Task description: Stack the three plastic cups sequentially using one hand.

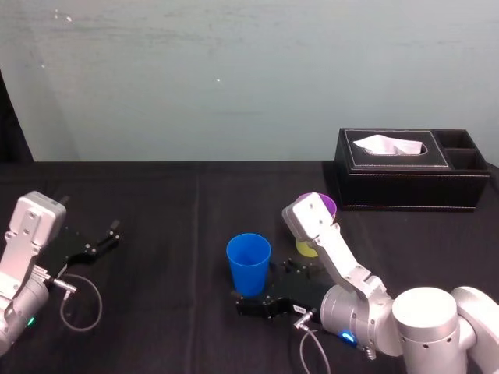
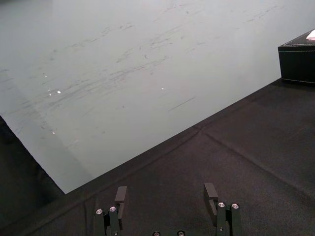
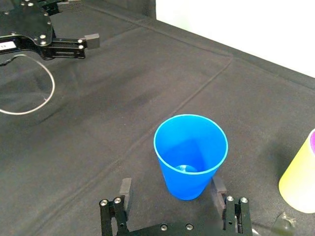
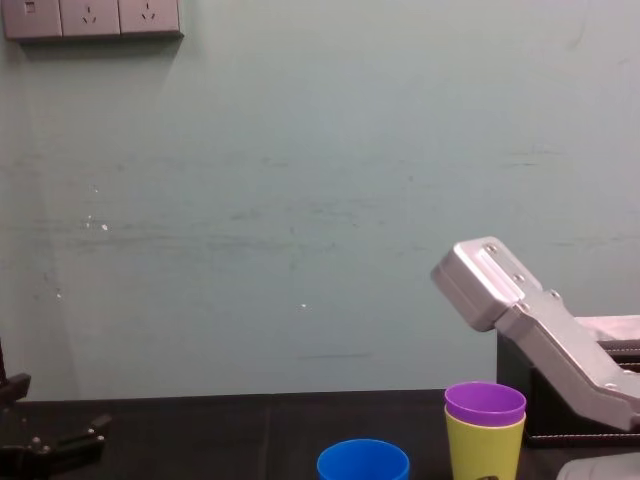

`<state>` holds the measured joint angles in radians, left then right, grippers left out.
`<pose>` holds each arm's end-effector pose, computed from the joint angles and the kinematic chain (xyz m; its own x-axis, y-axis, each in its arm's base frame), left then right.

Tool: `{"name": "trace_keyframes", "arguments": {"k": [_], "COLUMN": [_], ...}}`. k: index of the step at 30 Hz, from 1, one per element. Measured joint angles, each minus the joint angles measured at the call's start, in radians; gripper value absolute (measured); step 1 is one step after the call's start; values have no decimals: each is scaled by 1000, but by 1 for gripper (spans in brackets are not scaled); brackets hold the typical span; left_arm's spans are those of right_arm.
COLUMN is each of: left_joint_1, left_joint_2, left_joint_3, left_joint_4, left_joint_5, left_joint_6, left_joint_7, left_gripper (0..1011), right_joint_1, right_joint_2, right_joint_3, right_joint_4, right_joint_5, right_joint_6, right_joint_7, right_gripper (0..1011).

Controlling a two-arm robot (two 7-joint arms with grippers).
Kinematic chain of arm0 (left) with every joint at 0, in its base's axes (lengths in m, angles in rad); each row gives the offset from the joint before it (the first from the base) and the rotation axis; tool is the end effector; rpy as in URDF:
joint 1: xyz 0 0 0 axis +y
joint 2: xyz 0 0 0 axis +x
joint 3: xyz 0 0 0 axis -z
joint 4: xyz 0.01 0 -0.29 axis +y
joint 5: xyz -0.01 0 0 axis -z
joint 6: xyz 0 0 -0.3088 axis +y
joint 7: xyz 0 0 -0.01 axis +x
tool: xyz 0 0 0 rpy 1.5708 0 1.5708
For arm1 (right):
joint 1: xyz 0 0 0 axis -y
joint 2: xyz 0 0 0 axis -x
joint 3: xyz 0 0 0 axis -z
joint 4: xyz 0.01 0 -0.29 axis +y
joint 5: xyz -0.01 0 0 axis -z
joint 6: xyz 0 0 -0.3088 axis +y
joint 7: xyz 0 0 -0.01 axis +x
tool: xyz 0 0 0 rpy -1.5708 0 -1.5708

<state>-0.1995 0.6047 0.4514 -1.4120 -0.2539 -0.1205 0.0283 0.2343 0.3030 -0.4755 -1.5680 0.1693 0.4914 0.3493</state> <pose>0.3581 0.0827 -0.3023 0.2923 0.8803 0.3737 -0.9553 0.2873 0.0703 0.3611 0.0526 -0.2599 0.6852 -0.7264 0.0541 0.6682 0.5973 -0.4436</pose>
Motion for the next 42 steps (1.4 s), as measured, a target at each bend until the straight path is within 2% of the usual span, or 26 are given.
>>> {"name": "trace_keyframes", "arguments": {"k": [14,27,42], "left_joint_1": [0,0,0], "left_joint_2": [0,0,0], "left_joint_3": [0,0,0], "left_joint_4": [0,0,0], "left_joint_5": [0,0,0], "left_joint_6": [0,0,0], "left_joint_7": [0,0,0], "left_gripper": [1000,1000,1000], "right_joint_1": [14,13,29], "right_joint_2": [-35,-51,-89], "right_joint_3": [7,25,37], "right_joint_4": [38,54,103], "right_joint_5": [-34,-52,-68], "right_joint_6": [-7,-13,-35], "right_joint_7": [-12,-17,-23], "right_gripper": [1004,1004,1004]}}
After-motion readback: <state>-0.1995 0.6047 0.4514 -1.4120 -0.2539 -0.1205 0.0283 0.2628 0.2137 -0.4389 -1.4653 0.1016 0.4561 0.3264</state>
